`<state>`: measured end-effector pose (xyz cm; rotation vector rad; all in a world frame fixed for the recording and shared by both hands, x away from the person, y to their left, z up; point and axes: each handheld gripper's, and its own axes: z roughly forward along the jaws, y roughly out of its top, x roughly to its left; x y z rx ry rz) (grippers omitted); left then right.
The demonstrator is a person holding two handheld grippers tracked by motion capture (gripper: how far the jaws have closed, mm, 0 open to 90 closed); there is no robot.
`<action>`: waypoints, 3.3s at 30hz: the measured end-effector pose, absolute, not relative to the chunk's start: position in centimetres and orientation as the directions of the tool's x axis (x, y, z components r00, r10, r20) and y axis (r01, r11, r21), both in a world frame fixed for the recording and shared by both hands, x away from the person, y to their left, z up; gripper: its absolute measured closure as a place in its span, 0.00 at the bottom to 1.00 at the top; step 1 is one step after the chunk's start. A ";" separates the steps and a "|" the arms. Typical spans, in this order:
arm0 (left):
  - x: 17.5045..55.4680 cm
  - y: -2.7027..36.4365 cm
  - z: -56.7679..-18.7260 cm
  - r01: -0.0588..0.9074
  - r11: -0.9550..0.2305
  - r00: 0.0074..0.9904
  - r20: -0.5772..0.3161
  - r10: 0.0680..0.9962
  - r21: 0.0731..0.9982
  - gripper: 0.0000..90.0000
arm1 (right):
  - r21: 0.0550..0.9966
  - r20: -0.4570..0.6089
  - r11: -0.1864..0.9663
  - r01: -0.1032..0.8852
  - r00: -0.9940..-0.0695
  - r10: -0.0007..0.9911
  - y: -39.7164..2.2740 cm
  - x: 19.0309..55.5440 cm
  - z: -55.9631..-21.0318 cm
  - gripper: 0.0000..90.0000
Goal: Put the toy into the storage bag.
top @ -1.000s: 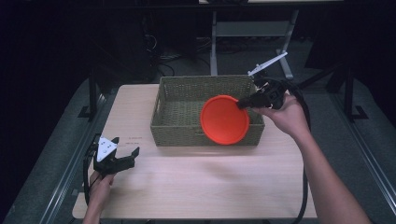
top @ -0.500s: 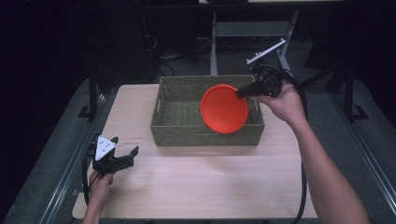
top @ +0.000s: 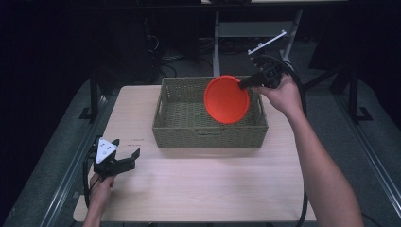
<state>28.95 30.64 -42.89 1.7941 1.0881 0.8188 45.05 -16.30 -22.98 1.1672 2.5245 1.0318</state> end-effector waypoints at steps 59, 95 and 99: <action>28.6 31.0 -42.7 0.346 -0.239 0.409 0.083 0.909 0.907 0.16 | 0.529 0.289 0.333 0.781 -0.534 0.795 -15.5 50.4 -34.2 0.89; 28.6 31.1 -42.7 0.346 -0.239 0.394 0.091 0.915 0.907 0.16 | 0.502 0.411 0.253 0.827 -0.485 0.772 -18.3 50.1 -35.4 0.60; 28.5 31.1 -42.7 0.348 -0.238 0.395 0.089 0.914 0.907 0.16 | 0.507 0.426 0.249 0.826 -0.490 0.760 -18.3 50.0 -35.3 0.56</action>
